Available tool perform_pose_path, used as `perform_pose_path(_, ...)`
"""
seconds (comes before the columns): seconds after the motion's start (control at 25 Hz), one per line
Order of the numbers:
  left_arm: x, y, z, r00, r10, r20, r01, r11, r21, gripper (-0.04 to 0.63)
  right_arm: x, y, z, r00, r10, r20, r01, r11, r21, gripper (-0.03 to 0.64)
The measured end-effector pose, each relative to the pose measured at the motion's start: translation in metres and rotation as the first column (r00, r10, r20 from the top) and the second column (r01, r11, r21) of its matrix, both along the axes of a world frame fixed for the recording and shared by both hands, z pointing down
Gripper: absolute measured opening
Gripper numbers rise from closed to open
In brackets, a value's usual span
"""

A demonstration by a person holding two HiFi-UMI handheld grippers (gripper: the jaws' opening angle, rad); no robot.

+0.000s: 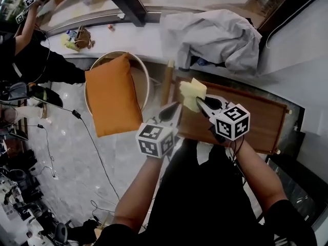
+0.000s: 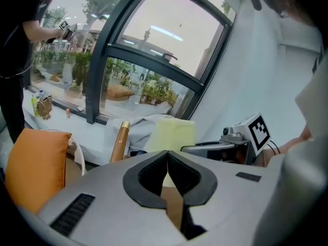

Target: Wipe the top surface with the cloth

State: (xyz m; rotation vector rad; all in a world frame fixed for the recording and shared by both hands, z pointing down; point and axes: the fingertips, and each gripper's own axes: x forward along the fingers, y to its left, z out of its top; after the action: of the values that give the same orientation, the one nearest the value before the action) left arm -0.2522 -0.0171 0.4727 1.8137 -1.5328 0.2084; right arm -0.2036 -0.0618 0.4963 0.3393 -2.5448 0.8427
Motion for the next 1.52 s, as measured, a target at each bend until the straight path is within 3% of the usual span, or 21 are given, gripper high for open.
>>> perform_pose_path(0.28,0.001,-0.017,0.022,0.998,0.053,0.016,-0.051,0.996,-0.077,0.012,-0.026,-0.012,0.067,0.997,0.048,-0.065,-0.056,0.992,-0.116,0.034)
perform_pose_path(0.64,-0.006,-0.029,0.034,0.999,0.039,-0.01,-0.04,0.991,-0.125,0.011,-0.056,-0.022,0.118,0.989,0.109,-0.099,-0.13,0.962,-0.24,0.034)
perform_pose_path(0.96,0.014,-0.022,0.038,0.993,0.102,-0.057,-0.108,0.987,-0.119,0.012,-0.04,-0.026,0.162,0.947,0.166,-0.277,-0.224,0.955,-0.193,0.034)
perform_pose_path(1.52,0.061,-0.026,0.071,0.989,0.146,-0.036,-0.15,0.972,-0.179,0.012,0.034,-0.047,0.173,0.9,0.252,-0.357,-0.325,0.931,-0.163,0.034)
